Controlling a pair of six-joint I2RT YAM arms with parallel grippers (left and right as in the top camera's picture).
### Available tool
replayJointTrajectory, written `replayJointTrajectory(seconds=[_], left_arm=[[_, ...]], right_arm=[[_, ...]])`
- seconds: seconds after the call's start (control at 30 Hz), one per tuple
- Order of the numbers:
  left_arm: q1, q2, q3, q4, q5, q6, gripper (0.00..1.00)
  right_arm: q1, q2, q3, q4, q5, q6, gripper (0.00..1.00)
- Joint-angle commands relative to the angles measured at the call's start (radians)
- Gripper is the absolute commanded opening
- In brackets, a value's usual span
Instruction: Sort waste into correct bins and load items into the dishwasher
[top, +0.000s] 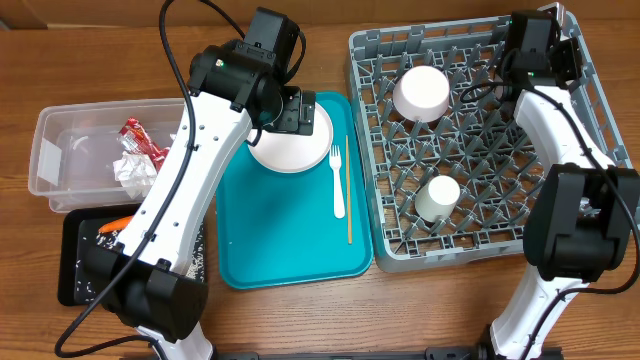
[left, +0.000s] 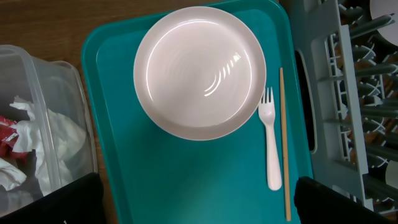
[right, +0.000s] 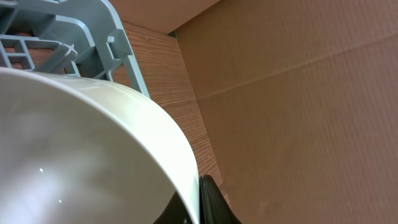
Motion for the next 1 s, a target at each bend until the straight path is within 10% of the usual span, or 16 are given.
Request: replayJointTrajectory(seconds=[0.0, 0.97], left_arm=[[-0.001, -0.017, 0.022, -0.001, -0.012, 0.019, 1.00], [-0.001, -0.017, 0.022, -0.001, -0.012, 0.019, 1.00]], right_arm=[[-0.004, 0.010, -0.031, 0.016, 0.007, 0.005, 0.04], [0.088, 0.010, -0.031, -0.040, 0.037, 0.053, 0.04]])
